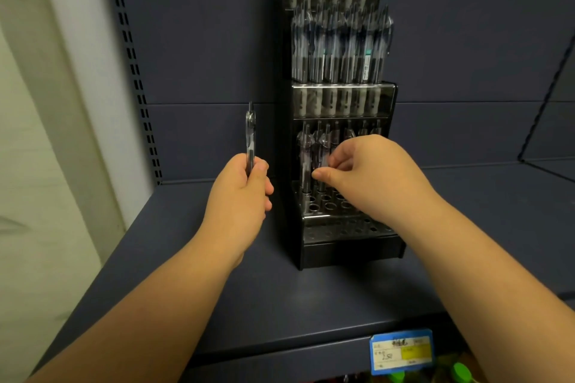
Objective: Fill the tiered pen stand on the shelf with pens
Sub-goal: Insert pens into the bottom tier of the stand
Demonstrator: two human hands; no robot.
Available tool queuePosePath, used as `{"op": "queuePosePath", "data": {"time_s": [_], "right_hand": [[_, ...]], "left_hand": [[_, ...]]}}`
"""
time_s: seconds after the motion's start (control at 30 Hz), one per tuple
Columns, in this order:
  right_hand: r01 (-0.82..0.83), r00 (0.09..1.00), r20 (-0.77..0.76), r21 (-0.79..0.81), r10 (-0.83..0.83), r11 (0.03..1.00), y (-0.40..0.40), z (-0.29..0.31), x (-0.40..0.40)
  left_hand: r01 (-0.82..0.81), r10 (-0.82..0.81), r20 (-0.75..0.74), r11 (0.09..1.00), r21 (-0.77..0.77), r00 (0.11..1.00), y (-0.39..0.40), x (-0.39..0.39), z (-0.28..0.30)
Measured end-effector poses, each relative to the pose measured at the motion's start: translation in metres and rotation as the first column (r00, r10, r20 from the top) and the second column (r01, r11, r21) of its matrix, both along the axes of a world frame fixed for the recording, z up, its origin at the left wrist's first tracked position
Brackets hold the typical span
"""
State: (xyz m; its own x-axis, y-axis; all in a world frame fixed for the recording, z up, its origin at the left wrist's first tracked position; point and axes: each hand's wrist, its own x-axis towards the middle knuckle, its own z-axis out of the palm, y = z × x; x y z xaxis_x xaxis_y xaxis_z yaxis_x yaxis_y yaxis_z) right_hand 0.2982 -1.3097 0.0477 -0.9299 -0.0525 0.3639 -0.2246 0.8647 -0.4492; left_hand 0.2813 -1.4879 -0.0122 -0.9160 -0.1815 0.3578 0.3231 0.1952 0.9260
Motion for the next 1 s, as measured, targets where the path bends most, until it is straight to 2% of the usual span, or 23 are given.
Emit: {"op": "queuePosePath", "data": {"time_s": [0.27, 0.33, 0.4, 0.47, 0.63, 0.77, 0.87, 1.0], "right_hand": [[0.048, 0.997, -0.062, 0.03, -0.046, 0.998, 0.0, -0.002, 0.009], [0.048, 0.983, -0.175, -0.028, -0.052, 0.998, -0.002, -0.003, 0.016], [-0.005, 0.944, -0.327, -0.141, -0.042, 0.99, -0.007, 0.0, 0.022], [-0.07, 0.913, -0.408, -0.171, -0.006, 0.983, -0.015, 0.008, 0.027], [-0.171, 0.935, -0.329, -0.08, 0.136, 0.982, -0.04, 0.021, 0.02], [-0.255, 0.948, -0.214, -0.075, 0.234, 0.964, -0.057, 0.015, 0.016], [-0.265, 0.939, -0.246, -0.076, 0.24, 0.961, -0.061, 0.01, 0.013], [-0.303, 0.903, -0.365, -0.172, 0.225, 0.937, -0.059, 0.015, 0.014]], "left_hand": [[0.008, -0.008, -0.006, 1.0, 0.003, 1.0, 0.001, 0.002, 0.002], [0.021, -0.021, -0.006, 1.0, 0.012, 1.0, 0.001, 0.003, 0.003], [0.031, -0.031, -0.004, 0.999, 0.024, 1.0, 0.001, 0.004, 0.004], [0.029, -0.028, -0.018, 0.999, 0.02, 0.999, 0.002, 0.007, 0.006], [-0.002, 0.0, -0.162, 1.0, -0.016, 0.987, 0.001, 0.015, 0.012], [0.062, -0.071, -0.254, 0.997, -0.043, 0.965, 0.0, 0.023, 0.012], [0.085, -0.104, -0.261, 0.993, -0.085, 0.96, 0.001, 0.026, 0.012], [0.056, -0.075, -0.265, 0.995, -0.079, 0.961, 0.0, 0.024, 0.013]]}}
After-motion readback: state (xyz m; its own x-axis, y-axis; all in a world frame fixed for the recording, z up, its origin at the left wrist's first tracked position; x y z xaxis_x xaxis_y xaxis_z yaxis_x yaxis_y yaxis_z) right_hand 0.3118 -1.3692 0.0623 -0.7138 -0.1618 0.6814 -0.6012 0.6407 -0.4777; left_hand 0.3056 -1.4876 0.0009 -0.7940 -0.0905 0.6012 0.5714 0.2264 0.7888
